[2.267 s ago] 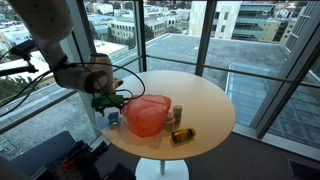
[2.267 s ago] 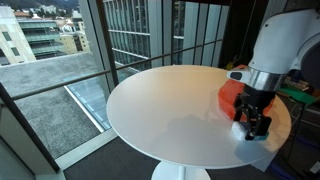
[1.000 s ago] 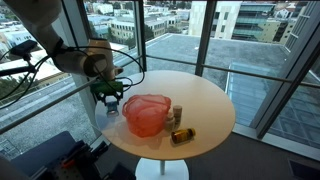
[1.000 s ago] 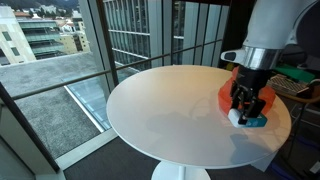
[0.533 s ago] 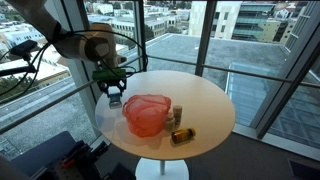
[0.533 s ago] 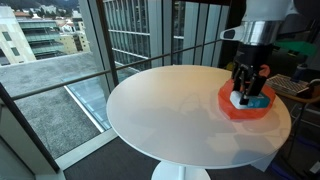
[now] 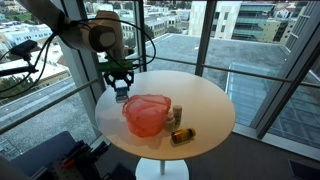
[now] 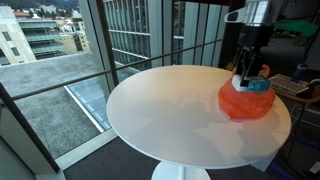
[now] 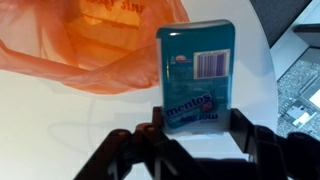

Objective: Pick up the blue and white translucent container and put it in the orange plastic

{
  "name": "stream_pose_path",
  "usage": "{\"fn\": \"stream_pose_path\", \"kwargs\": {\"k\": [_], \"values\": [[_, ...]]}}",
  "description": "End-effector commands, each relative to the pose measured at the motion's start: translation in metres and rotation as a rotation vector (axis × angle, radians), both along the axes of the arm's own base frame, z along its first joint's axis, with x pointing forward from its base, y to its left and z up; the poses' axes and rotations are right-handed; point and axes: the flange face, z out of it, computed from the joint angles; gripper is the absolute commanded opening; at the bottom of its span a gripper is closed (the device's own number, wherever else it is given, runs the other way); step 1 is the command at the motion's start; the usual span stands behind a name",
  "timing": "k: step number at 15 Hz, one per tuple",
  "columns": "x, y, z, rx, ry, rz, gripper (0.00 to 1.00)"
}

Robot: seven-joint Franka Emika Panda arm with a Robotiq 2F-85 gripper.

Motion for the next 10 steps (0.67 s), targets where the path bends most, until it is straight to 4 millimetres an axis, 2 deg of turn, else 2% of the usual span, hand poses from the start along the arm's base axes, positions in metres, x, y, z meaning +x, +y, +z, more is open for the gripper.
{"fn": "stream_pose_path", "kwargs": {"k": [1, 5, 10], "values": [[0.012, -0.020, 0.024, 0.009, -0.003, -0.027, 0.42], [0.021, -0.042, 0.035, 0.005, -0.014, -0.075, 0.42], [0.026, -0.076, 0.032, 0.004, -0.008, -0.157, 0.42]]}}
